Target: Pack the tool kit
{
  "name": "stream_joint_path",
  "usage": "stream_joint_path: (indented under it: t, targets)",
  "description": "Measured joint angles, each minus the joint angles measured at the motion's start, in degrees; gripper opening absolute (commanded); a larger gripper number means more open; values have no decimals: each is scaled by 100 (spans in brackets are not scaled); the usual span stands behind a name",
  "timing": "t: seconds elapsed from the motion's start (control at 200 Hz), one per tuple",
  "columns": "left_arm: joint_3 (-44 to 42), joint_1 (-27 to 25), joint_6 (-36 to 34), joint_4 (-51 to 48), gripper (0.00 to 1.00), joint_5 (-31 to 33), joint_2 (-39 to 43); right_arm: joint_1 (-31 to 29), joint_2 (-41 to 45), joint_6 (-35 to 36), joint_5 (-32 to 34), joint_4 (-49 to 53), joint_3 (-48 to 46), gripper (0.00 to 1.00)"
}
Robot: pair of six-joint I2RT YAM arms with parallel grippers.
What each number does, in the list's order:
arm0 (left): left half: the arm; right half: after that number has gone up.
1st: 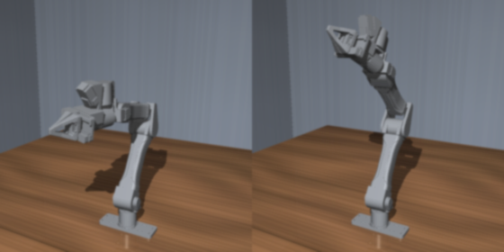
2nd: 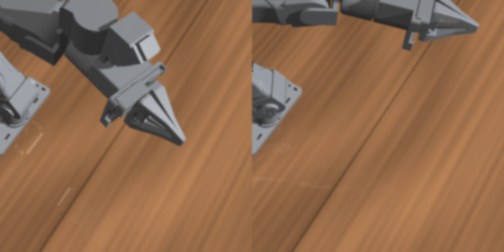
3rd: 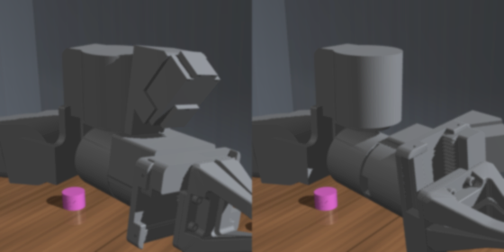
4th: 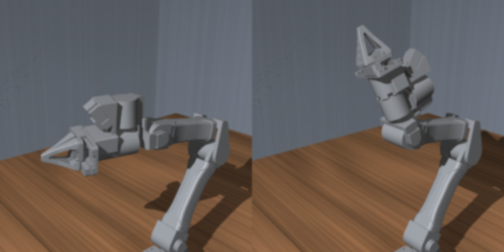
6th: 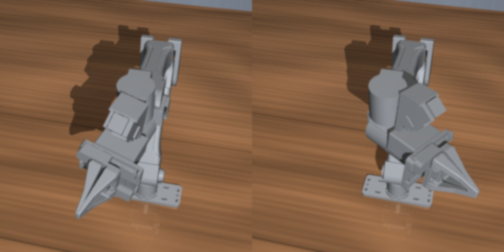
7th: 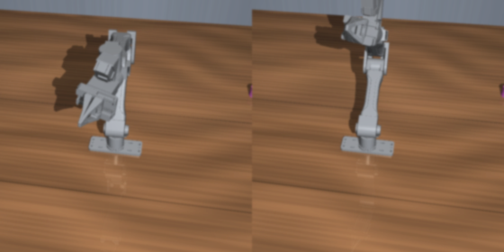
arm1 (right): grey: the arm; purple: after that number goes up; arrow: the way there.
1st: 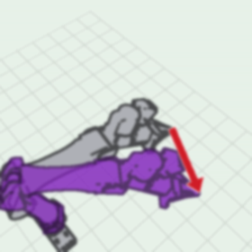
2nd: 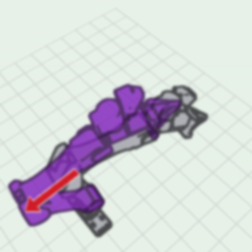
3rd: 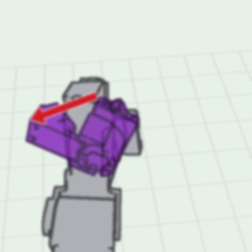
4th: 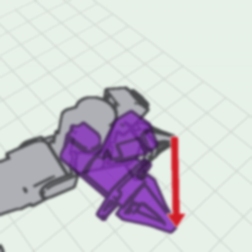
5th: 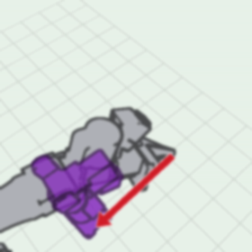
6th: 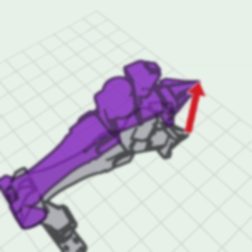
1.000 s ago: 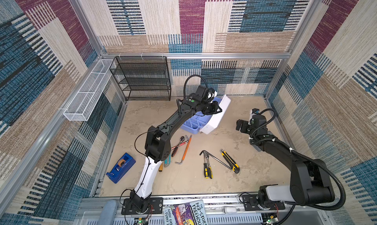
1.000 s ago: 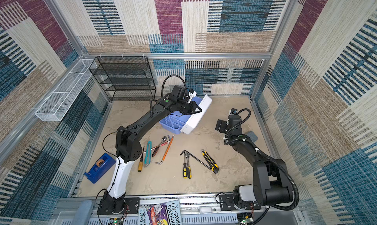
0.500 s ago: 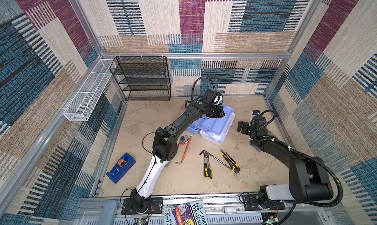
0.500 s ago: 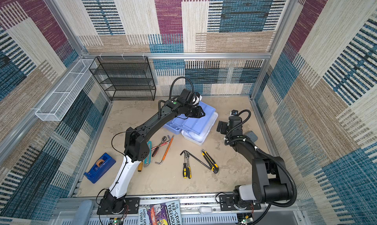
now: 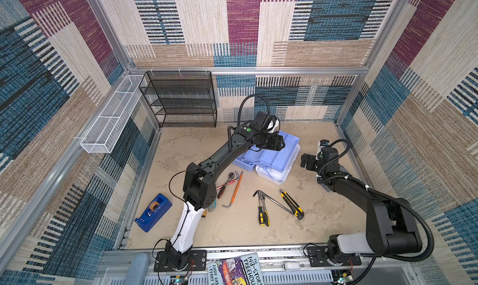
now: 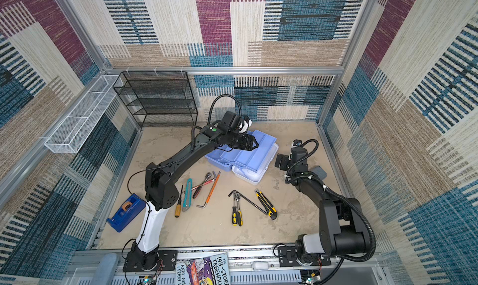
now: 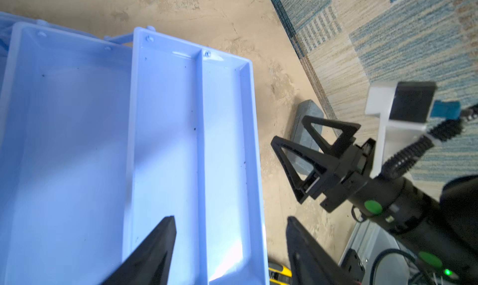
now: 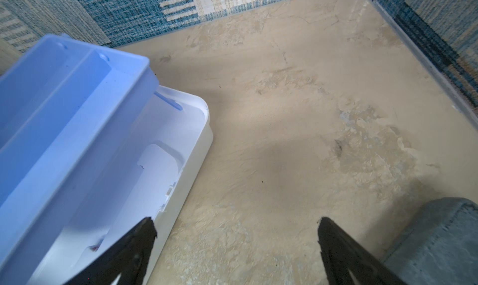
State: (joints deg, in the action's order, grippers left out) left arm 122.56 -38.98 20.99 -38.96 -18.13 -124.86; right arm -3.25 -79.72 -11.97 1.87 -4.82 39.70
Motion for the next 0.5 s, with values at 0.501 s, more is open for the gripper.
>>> stream_joint_path:
  t: [0.501]
  targets:
    - [-1895, 470, 31, 831, 70, -240, 520, 0, -507, -225, -1412, 26, 514, 88]
